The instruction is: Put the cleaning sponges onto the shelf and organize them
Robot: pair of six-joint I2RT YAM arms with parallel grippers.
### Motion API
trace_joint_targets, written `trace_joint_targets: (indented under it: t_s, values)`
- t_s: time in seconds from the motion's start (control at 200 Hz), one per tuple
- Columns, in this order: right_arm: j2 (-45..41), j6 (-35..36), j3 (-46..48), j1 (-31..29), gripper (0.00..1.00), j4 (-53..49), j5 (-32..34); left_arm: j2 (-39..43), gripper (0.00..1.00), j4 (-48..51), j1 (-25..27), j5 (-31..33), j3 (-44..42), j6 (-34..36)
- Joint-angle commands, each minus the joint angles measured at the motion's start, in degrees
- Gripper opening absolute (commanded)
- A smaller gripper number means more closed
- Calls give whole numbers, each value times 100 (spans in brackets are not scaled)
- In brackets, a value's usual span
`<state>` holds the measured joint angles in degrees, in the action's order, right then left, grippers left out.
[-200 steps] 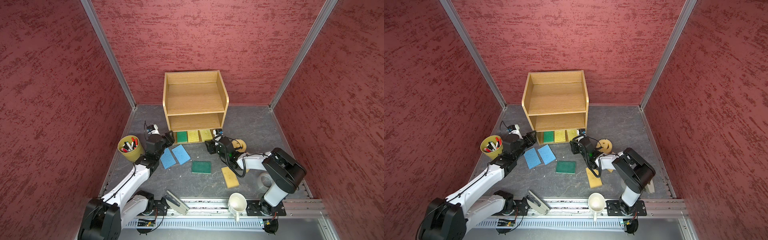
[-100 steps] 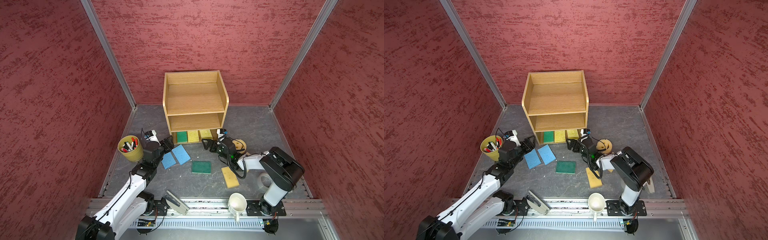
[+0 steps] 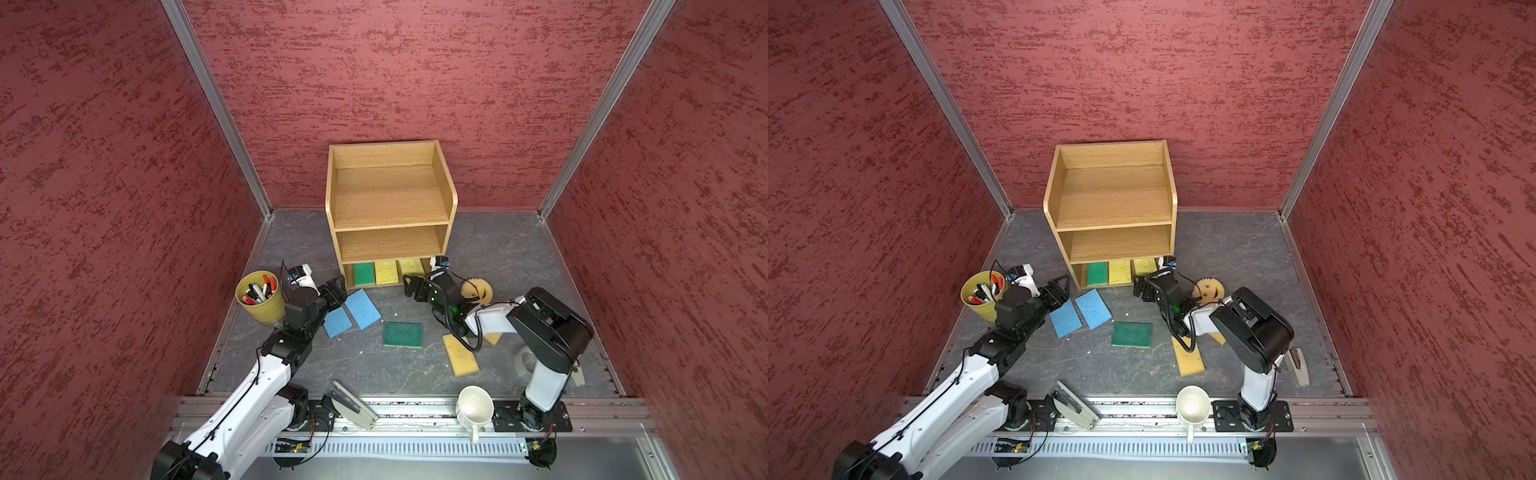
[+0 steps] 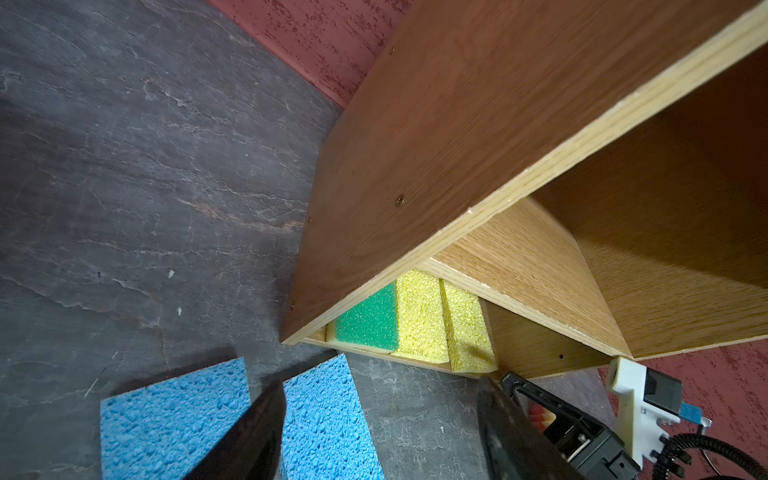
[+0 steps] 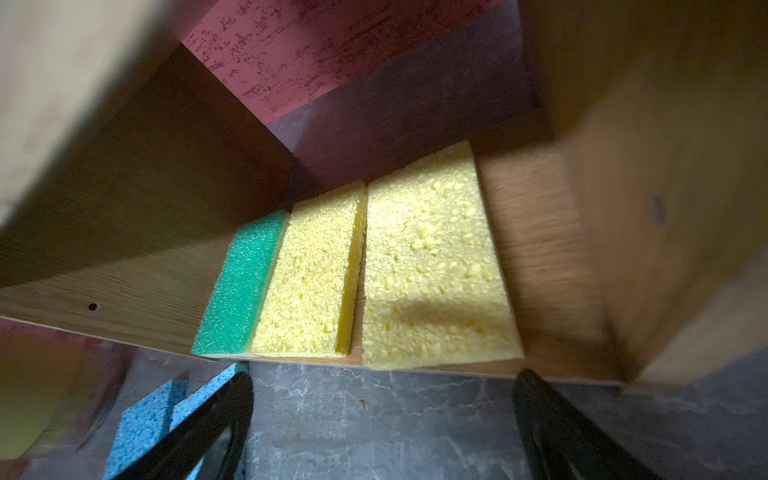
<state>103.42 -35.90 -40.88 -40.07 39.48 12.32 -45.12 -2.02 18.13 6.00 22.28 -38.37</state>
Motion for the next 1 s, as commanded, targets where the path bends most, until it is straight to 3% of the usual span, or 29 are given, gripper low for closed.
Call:
trace_joint_targets:
  t_s: [0.0, 0.17, 0.271, 0.431, 0.451, 0.481, 0.496, 0.671, 0.992]
  values:
    - [31, 366, -145, -106, 99, 15, 788, -73, 72, -33, 20, -81, -66, -57]
    - [193, 523, -204, -246, 98, 138, 1062, -193, 72, -84, 20, -94, -90, -105]
    - [257, 446, -158, -254, 87, 314, 1012, -184, 72, -101, 17, -108, -114, -134]
    - [234, 274, -16, -251, 40, 502, 915, -133, 72, -105, 16, -90, -169, -135]
    - [224, 225, 11, -247, 31, 522, 898, -136, 72, -105, 22, -94, -171, -134]
    - [216, 161, 40, -253, 7, 537, 895, -137, 72, -105, 16, -97, -179, -134]
    - [215, 112, 56, -255, 0, 530, 894, -132, 72, -110, 15, -99, -180, -128]
    - [194, -213, 124, -254, 0, 538, 859, -78, 73, -140, 7, -109, -256, -146]
    - [-90, -1541, 225, -209, 0, 299, 1398, 163, 73, -39, -50, -133, -385, -170]
